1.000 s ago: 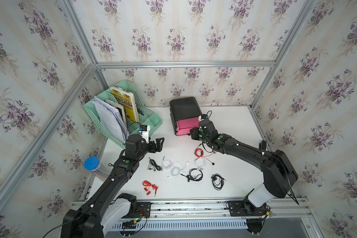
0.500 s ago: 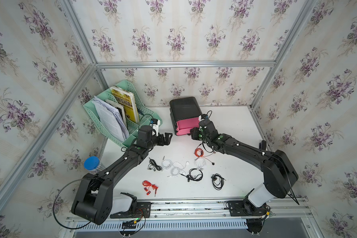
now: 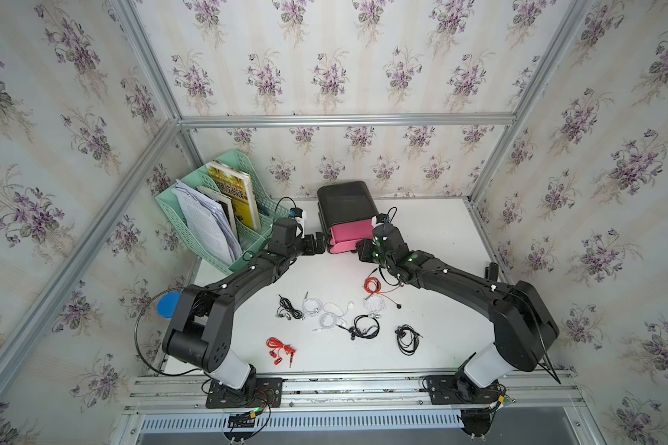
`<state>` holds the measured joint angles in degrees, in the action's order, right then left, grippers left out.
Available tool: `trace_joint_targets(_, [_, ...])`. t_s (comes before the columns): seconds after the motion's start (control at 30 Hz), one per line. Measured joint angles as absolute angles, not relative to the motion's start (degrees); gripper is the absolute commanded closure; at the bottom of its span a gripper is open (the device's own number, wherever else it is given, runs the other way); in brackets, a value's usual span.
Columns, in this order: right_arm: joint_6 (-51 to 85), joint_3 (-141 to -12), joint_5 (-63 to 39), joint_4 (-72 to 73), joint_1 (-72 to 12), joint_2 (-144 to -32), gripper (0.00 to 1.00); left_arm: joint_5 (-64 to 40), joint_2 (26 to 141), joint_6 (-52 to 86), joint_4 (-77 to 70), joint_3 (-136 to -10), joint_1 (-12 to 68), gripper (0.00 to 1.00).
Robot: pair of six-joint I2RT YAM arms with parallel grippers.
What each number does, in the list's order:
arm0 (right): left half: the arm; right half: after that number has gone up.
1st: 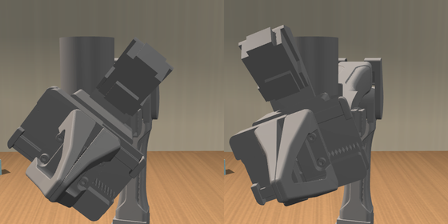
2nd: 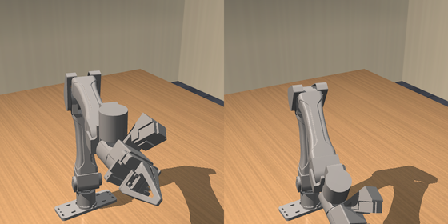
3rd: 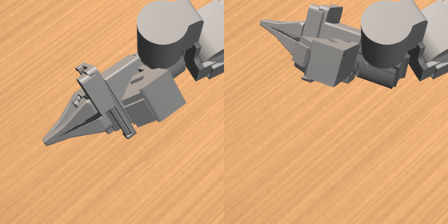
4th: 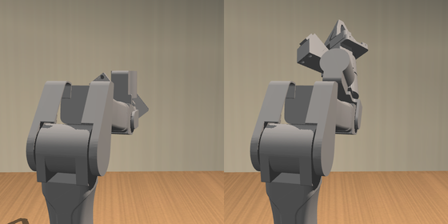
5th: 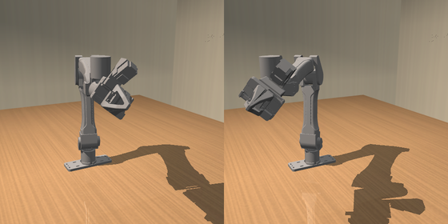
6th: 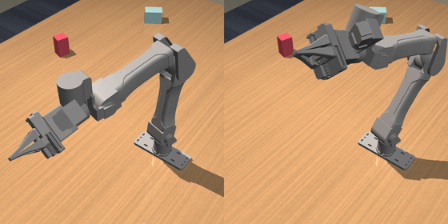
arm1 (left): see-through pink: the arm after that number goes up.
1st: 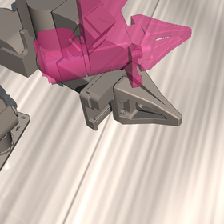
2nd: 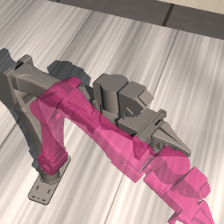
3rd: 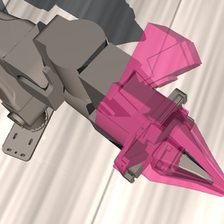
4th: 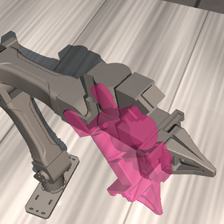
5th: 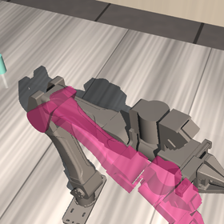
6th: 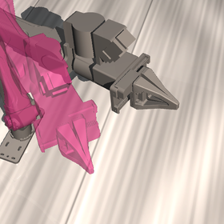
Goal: Place the wired earphones into the drawer by color
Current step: Open the drawer in the storage box.
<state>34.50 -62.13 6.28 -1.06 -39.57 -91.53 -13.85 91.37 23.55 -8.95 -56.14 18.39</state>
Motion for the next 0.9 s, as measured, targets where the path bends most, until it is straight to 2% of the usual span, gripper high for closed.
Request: trace_joint_targets(0.9, [34.7,-58.6,7.3,-1.7,-41.8,-87.4,0.72,-12.2,98.0,24.2,-8.1,-63.2,18.5,0.01])
